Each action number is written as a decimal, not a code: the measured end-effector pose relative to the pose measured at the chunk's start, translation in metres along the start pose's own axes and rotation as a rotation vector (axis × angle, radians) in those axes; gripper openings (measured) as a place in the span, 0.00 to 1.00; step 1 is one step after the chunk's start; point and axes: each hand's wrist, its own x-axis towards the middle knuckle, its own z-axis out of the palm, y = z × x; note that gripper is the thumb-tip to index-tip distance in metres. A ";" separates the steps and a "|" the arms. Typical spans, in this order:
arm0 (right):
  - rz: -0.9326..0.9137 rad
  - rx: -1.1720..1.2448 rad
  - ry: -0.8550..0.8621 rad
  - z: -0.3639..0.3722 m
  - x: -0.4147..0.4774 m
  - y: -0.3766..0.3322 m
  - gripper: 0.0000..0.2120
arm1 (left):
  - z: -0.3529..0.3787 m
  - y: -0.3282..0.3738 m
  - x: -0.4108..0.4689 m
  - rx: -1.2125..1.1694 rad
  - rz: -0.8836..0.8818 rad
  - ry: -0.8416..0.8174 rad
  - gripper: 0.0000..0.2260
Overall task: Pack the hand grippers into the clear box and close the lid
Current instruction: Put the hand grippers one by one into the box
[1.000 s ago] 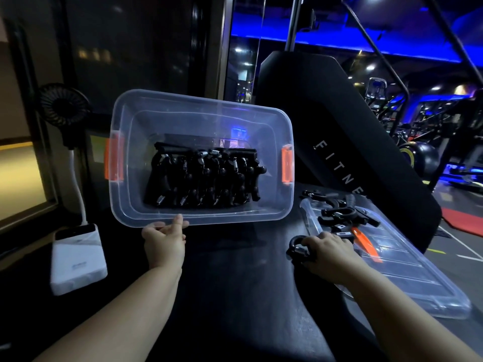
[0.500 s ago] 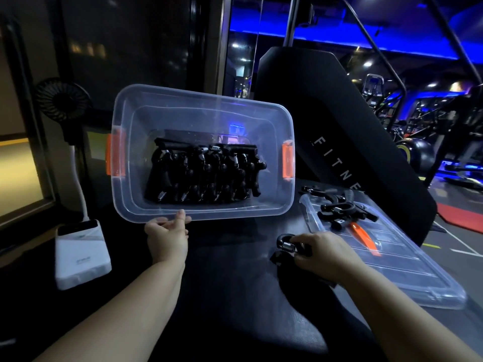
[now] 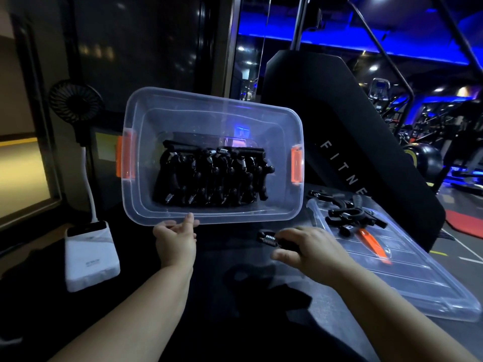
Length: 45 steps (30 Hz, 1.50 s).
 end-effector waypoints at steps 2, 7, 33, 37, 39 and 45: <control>-0.019 0.038 -0.005 -0.007 0.004 -0.007 0.54 | 0.000 0.000 0.000 0.000 -0.001 -0.003 0.13; -0.050 0.050 0.025 -0.029 0.028 -0.023 0.51 | -0.001 0.001 0.000 0.000 -0.010 -0.004 0.13; -0.079 -0.276 0.131 -0.033 0.253 -0.002 0.22 | -0.001 -0.001 0.006 0.007 -0.015 -0.012 0.13; -0.056 -0.318 0.092 -0.023 0.269 0.006 0.21 | -0.002 0.001 0.005 0.022 -0.009 -0.041 0.11; -0.067 -0.361 0.088 -0.019 0.276 0.008 0.22 | -0.003 0.001 0.004 0.029 -0.012 -0.048 0.11; -0.031 -0.389 0.101 -0.014 0.294 0.009 0.21 | -0.004 0.004 0.002 0.038 -0.013 -0.051 0.11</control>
